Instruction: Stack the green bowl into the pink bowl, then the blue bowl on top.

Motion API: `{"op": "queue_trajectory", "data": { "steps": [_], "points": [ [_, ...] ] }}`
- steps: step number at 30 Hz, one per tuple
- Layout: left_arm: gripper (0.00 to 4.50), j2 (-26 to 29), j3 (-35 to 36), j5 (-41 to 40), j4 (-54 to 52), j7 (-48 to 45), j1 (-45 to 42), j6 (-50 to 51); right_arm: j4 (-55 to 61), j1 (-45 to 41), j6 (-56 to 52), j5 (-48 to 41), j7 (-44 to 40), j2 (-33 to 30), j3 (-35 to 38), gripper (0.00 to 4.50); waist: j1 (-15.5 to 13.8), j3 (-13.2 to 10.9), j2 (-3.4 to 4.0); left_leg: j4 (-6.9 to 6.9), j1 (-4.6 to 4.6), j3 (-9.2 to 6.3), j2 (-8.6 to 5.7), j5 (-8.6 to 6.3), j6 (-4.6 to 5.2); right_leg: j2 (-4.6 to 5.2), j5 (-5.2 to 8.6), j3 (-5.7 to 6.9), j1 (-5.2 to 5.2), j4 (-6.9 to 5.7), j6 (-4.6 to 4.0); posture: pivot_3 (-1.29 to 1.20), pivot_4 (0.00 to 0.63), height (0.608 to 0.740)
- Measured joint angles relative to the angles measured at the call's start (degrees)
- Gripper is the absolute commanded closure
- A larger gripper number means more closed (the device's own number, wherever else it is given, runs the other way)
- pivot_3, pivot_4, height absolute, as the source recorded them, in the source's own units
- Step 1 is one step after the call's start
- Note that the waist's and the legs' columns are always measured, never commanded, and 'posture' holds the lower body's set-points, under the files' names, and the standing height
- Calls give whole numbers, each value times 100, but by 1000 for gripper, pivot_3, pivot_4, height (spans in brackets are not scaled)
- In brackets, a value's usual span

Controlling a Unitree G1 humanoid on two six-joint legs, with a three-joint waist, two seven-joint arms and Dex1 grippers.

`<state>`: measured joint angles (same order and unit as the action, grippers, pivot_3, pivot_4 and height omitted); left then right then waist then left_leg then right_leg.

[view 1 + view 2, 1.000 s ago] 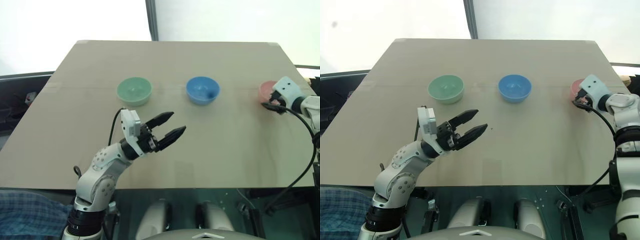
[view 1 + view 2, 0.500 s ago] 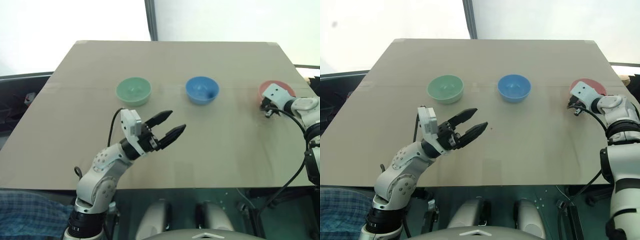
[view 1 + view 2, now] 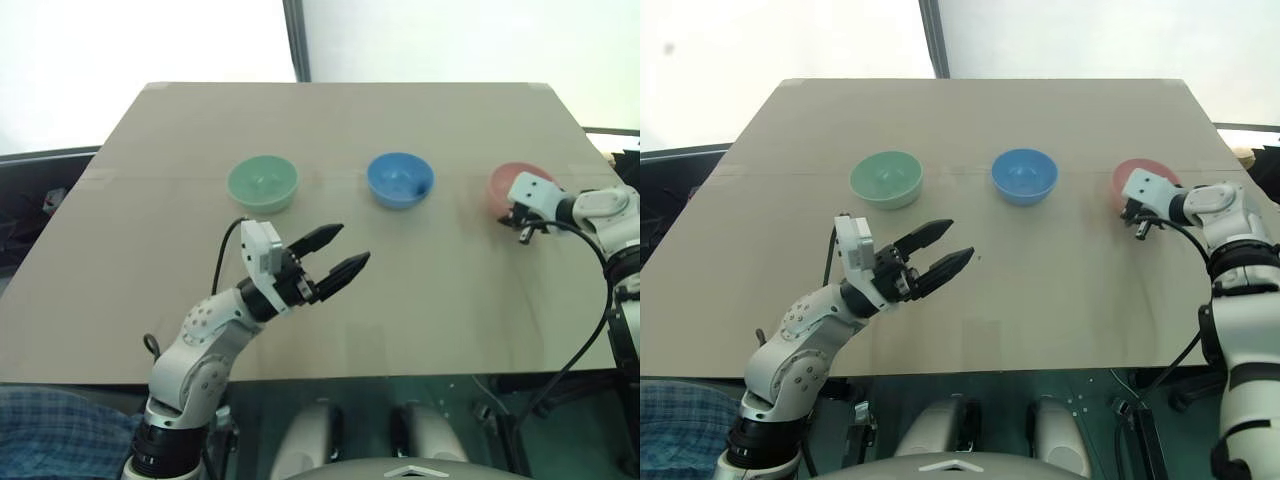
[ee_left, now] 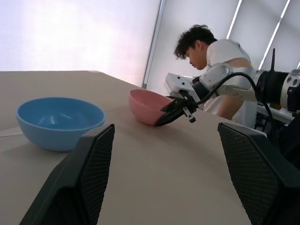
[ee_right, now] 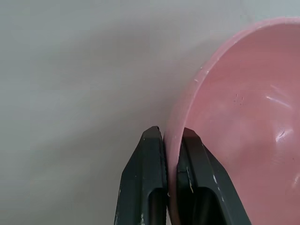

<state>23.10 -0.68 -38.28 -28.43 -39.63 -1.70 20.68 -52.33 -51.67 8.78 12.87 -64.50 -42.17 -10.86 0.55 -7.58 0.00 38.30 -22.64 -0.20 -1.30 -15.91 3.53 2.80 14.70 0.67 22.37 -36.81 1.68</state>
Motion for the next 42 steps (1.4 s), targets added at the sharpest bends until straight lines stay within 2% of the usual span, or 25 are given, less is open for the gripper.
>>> {"op": "queue_trajectory", "data": {
  "steps": [5,8,10,13,15,17,18,20,21,22,24,25,26,27,33,39,42],
  "points": [
    [779,300,128,8,-35,-213,519,-32,3689,1264,-1703,-697,-938,27,-158,4476,-9,-1,4,-4,-18,-7,4,-2,0,1,0,2,22,-4,0,0,150,740],
    [779,496,354,-4,-37,-374,759,-89,5446,1624,-2725,-867,-1040,19,-335,4476,-28,-2,6,-5,-17,-9,2,-8,5,8,0,4,22,-5,-1,0,150,740],
    [779,617,519,-5,-36,-475,929,-132,6469,1702,-3300,-894,-1045,24,-577,4476,-44,-2,6,-4,-14,-11,0,-17,18,11,-1,4,25,-5,-2,0,150,740],
    [779,662,590,-12,-36,-544,1015,-148,7246,1691,-3902,-809,-916,114,-899,4476,-75,-2,5,-3,-13,-11,-4,-18,18,16,-3,5,24,-5,-6,0,150,740],
    [779,664,626,-16,-36,-563,1015,-149,7569,1626,-4216,-703,-789,241,-1182,4476,-89,-2,5,-2,-13,-11,-5,-18,18,17,-4,5,25,-5,-8,0,150,740],
    [779,663,653,-16,-35,-562,991,-149,7771,1468,-4516,-553,-595,376,-1431,3680,-122,-2,5,-3,-15,-10,-7,-6,0,17,-4,6,28,-4,-8,0,150,740],
    [779,662,654,-16,-35,-562,979,-149,7802,1420,-4565,-490,-533,424,-1490,3523,-121,-2,5,-3,-15,-10,-7,-6,-1,17,-4,6,28,-4,-8,0,150,740],
    [779,659,654,-16,-35,-561,959,-149,7849,1331,-4610,-384,-408,474,-1621,2811,-120,-2,5,-5,-15,-11,-7,-5,-2,16,-4,6,29,-4,-8,0,150,740],
    [779,656,654,-15,-35,-561,953,-149,7848,1278,-4605,-292,-325,483,-1729,2199,-125,-2,4,-5,-15,-11,-7,-5,-2,16,-4,7,29,-3,-9,0,150,740],
    [779,655,654,-15,-35,-561,953,-149,7837,1275,-4602,-235,-272,482,-1767,1978,-129,-2,4,-5,-15,-11,-8,-4,-2,16,-4,8,29,-3,-8,0,150,740],
    [779,651,654,-15,-35,-561,952,-150,7801,1274,-4603,-184,-219,415,-1782,1128,-128,-2,4,-5,-16,-11,-10,-5,-1,18,-4,8,28,-1,-8,0,150,740],
    [779,650,654,-15,-35,-561,951,-151,7799,1270,-4610,-183,-205,392,-1782,839,-123,-2,3,-5,-16,-11,-10,-5,-1,18,-4,8,28,-1,-8,0,150,740],
    [779,647,654,-15,-35,-561,949,-151,7800,1269,-4621,-186,-197,389,-1782,314,-120,-2,3,-5,-16,-11,-9,-4,-1,17,-4,8,28,-1,-8,0,150,740],
    [779,643,654,-15,-35,-562,946,-151,7802,1267,-4640,-192,-195,386,-1781,136,-119,-2,3,-5,-15,-11,-9,-4,-1,17,-4,8,29,-1,-8,0,150,740],
    [779,596,661,-16,-33,-565,908,-159,8025,1267,-5194,-621,-291,259,-1522,64,-121,-3,2,-5,-16,-12,-8,-5,1,17,-4,9,28,-2,-8,0,150,740],
    [779,531,675,18,-13,-513,777,-197,8439,1244,-6570,-1970,-341,553,-308,64,-126,-3,2,-6,-17,-14,-8,-18,22,18,-4,9,27,-1,-8,0,150,740],
    [779,513,682,237,113,-144,215,-123,8499,1233,-7252,-2476,-71,688,422,64,-156,-3,-1,-4,-19,-19,-9,-18,22,19,-5,14,27,-3,-8,0,150,740]
  ]
}}
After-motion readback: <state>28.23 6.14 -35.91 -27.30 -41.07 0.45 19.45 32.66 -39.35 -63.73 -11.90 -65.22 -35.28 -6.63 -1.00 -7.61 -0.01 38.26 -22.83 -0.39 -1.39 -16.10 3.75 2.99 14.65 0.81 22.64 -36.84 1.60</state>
